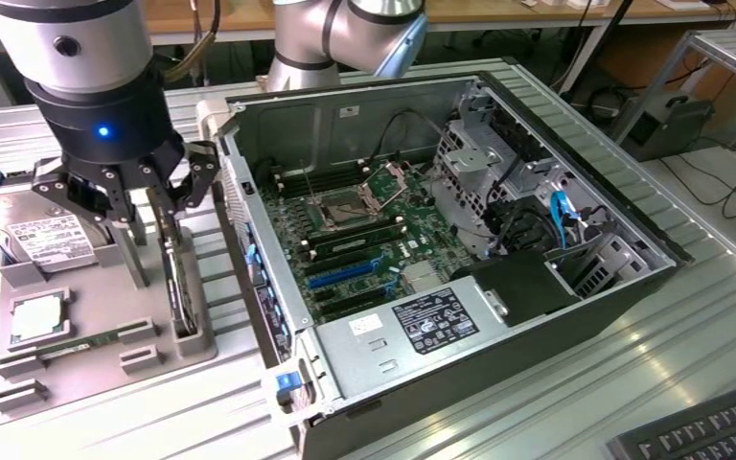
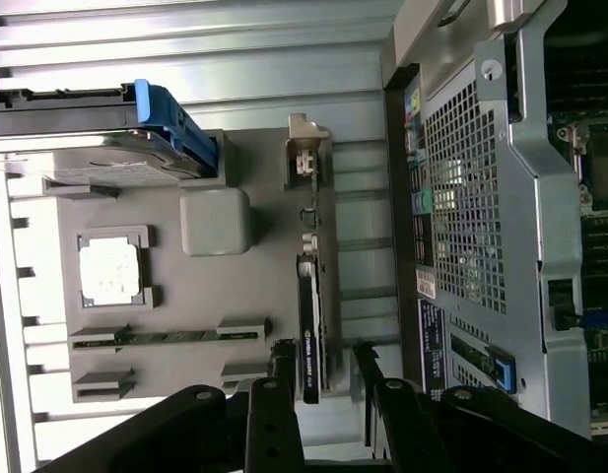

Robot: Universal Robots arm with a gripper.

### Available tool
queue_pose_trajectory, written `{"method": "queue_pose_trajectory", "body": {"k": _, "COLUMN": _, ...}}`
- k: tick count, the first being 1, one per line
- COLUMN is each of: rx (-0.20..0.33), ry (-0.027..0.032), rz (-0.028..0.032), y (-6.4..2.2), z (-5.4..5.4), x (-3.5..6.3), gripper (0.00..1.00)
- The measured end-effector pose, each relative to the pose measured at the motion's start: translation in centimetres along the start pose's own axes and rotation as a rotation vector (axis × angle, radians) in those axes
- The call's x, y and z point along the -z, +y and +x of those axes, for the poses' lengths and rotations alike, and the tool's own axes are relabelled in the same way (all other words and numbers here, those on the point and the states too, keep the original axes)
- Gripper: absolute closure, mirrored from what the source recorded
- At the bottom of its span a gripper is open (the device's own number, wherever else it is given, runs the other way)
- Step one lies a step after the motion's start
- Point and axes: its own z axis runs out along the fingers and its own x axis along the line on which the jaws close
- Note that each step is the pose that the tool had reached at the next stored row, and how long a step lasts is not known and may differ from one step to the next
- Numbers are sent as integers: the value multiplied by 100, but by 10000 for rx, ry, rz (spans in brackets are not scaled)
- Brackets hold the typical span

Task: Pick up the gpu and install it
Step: 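Pick up the gpu and move the gpu toward the slot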

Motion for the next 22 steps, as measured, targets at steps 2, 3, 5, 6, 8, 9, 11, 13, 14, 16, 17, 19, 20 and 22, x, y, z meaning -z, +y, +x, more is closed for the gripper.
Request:
{"method": "queue_pose_trajectory", "body": {"k": 2, "rx": 0, "ry": 0, "rz": 0, "y": -1, "z": 1, "x": -53, "gripper": 64}}
{"method": "queue_pose_trajectory", "body": {"k": 3, "rx": 0, "ry": 0, "rz": 0, "y": -1, "z": 2, "x": -75, "gripper": 64}}
{"method": "queue_pose_trajectory", "body": {"k": 5, "rx": 0, "ry": 0, "rz": 1, "y": -1, "z": 3, "x": -123, "gripper": 64}}
{"method": "queue_pose_trajectory", "body": {"k": 6, "rx": 0, "ry": 0, "rz": 0, "y": -1, "z": 3, "x": -147, "gripper": 64}}
{"method": "queue_pose_trajectory", "body": {"k": 8, "rx": 0, "ry": 1, "rz": 1, "y": 0, "z": 2, "x": -188, "gripper": 64}}
{"method": "queue_pose_trajectory", "body": {"k": 9, "rx": 0, "ry": 0, "rz": 1, "y": 1, "z": 1, "x": -215, "gripper": 64}}
{"method": "queue_pose_trajectory", "body": {"k": 11, "rx": 0, "ry": 0, "rz": 1, "y": 1, "z": 0, "x": -263, "gripper": 64}}
{"method": "queue_pose_trajectory", "body": {"k": 13, "rx": -1, "ry": 1, "rz": 1, "y": 0, "z": 0, "x": -307, "gripper": 64}}
{"method": "queue_pose_trajectory", "body": {"k": 14, "rx": 0, "ry": 0, "rz": 1, "y": -1, "z": 0, "x": -322, "gripper": 64}}
{"method": "queue_pose_trajectory", "body": {"k": 16, "rx": 0, "ry": -1, "rz": -6, "y": -2, "z": 0, "x": -350, "gripper": 64}}
{"method": "queue_pose_trajectory", "body": {"k": 17, "rx": 0, "ry": 1, "rz": -15, "y": -2, "z": 1, "x": -363, "gripper": 64}}
{"method": "queue_pose_trajectory", "body": {"k": 19, "rx": -1, "ry": 3, "rz": -45, "y": -3, "z": 1, "x": -385, "gripper": 64}}
{"method": "queue_pose_trajectory", "body": {"k": 20, "rx": -2, "ry": 5, "rz": -66, "y": -3, "z": 1, "x": -394, "gripper": 64}}
{"method": "queue_pose_trajectory", "body": {"k": 22, "rx": -3, "ry": 11, "rz": -131, "y": -4, "z": 2, "x": -408, "gripper": 64}}
